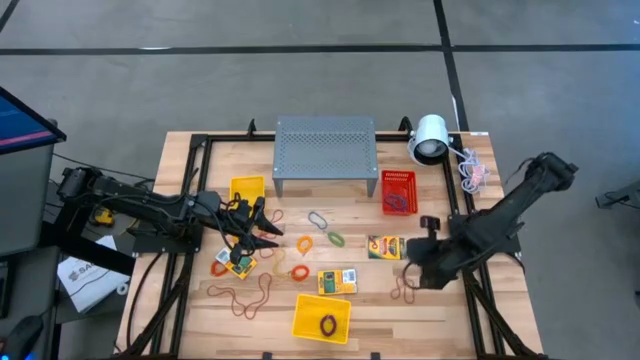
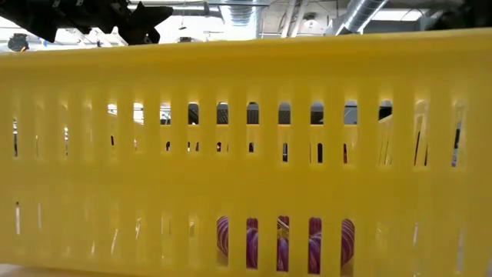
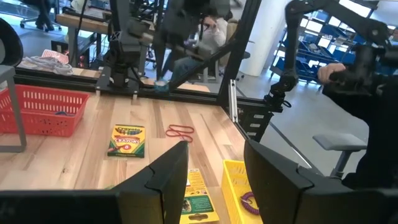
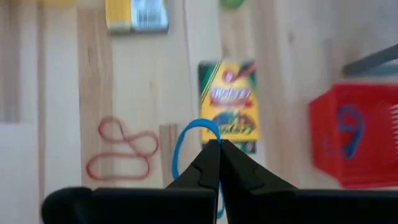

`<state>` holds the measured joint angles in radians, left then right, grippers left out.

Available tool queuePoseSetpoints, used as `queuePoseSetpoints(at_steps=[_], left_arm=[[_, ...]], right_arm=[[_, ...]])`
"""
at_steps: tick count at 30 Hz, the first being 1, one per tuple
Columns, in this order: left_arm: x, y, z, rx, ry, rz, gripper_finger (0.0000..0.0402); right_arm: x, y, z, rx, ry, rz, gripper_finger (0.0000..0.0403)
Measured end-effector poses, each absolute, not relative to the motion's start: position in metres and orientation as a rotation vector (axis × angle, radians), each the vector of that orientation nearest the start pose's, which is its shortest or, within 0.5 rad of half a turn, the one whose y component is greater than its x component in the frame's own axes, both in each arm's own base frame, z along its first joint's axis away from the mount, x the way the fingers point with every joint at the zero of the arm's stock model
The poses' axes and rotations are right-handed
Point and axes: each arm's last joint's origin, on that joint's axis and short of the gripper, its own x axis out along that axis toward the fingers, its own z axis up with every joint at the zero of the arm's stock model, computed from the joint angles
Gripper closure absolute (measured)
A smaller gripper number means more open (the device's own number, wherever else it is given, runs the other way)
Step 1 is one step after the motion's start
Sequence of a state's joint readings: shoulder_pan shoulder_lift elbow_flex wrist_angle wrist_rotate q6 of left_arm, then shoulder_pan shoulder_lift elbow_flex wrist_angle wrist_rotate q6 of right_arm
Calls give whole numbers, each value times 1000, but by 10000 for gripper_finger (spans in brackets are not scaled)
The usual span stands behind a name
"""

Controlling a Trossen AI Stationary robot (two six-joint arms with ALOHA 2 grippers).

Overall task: Pick & Place Office Desk Supplies
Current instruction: Put the blue rubber band into the red bin

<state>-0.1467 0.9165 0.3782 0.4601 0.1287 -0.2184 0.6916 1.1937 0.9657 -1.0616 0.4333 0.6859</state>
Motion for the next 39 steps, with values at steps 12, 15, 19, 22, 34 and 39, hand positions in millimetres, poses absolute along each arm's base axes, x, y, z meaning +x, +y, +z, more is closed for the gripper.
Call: queuePoseSetpoints(at_steps=[12, 15, 19, 22, 34, 39], left_arm=[[194, -32, 230, -214, 120, -264, 247], [194, -32, 230, -213, 119, -264, 247], [194, -32, 230, -213, 119, -265, 247], [194, -32, 230, -213, 119, -264, 247], [194, -32, 231, -213, 116, -265, 247], [194, -32, 230, -213, 117, -264, 247]], right_arm=[[148, 88, 281, -124, 822, -280, 403], [149, 81, 273, -113, 797, -291, 403], [150, 73, 262, -98, 777, -295, 403], [151, 66, 256, -113, 782, -316, 403], [165, 40, 252, -149, 797, -419, 403], [169, 26, 251, -141, 817, -493, 403]])
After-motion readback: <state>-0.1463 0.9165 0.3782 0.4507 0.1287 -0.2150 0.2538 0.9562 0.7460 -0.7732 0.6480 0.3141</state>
